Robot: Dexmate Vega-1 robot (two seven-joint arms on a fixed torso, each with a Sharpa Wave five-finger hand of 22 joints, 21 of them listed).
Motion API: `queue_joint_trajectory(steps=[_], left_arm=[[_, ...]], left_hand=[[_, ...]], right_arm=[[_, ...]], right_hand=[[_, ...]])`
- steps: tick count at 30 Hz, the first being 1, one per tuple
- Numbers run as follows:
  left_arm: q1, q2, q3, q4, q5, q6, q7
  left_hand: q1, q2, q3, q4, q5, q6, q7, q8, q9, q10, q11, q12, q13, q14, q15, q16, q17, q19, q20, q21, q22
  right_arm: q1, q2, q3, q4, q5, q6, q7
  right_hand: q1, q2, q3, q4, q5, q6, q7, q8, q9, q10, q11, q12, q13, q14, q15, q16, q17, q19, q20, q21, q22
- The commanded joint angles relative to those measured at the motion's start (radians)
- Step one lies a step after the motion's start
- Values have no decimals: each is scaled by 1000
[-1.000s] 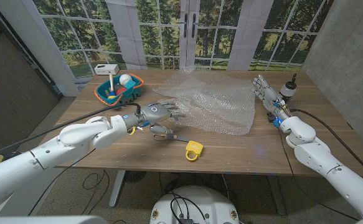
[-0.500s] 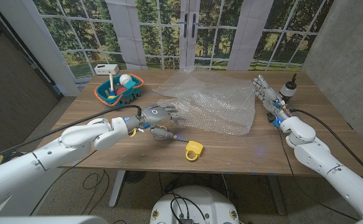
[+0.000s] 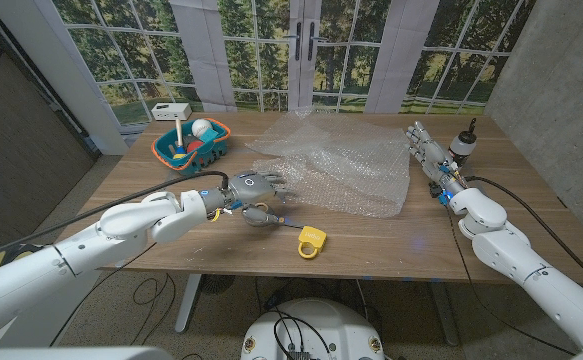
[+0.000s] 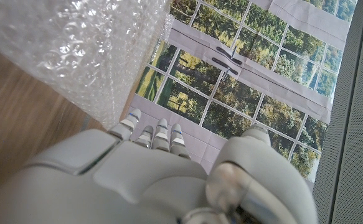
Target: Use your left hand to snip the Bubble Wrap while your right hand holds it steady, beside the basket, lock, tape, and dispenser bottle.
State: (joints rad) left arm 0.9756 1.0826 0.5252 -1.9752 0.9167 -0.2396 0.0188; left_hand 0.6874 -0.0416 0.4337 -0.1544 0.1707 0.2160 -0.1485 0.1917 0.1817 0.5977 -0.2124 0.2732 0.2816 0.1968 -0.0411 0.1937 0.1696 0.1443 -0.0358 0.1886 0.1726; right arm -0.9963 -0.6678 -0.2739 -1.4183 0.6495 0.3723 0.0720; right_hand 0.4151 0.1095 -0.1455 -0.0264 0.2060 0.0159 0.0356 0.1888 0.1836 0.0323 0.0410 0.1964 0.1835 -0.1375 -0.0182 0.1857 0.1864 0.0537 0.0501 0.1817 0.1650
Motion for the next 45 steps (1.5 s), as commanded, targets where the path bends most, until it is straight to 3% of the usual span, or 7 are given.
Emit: queue_joint_trajectory(steps=[1, 9, 45], left_arm=[[-13, -12, 19, 12, 5, -9, -18], [-20, -19, 30, 11, 11, -13, -28], [-54, -41, 58, 11, 28, -9, -99]], left_hand=[[10, 4, -1, 0, 7, 10, -6, 5, 1, 7, 0, 4, 3, 5, -154, 3, 4, 2, 7, 4, 2], [12, 6, -2, 0, 7, 12, -4, 5, 1, 12, 0, 5, 5, 8, -153, 3, 4, 1, 8, 3, 2], [15, 19, -9, 4, 8, 23, 7, 8, 1, 28, 1, 8, 18, 19, -150, 5, 5, -4, 17, 3, 2]], right_arm=[[0, 1, -2, 0, -1, 0, 4], [-3, -1, -1, -5, 1, -4, 1], [-12, -10, 4, -19, 0, -10, -3]], right_hand=[[2, 8, 3, -2, -1, 6, 0, 6, 2, 10, 7, 6, 6, 3, -2, 9, 0, 5, -6, 9, 4], [4, 10, 5, -4, -1, 11, -1, 7, 2, 16, 8, 7, 6, 5, -7, 10, 0, 9, -15, 10, 4], [10, 13, 13, -10, -4, 13, -3, 6, 2, 20, 4, 6, 6, 6, -7, 9, -1, 7, -10, 7, 4]])
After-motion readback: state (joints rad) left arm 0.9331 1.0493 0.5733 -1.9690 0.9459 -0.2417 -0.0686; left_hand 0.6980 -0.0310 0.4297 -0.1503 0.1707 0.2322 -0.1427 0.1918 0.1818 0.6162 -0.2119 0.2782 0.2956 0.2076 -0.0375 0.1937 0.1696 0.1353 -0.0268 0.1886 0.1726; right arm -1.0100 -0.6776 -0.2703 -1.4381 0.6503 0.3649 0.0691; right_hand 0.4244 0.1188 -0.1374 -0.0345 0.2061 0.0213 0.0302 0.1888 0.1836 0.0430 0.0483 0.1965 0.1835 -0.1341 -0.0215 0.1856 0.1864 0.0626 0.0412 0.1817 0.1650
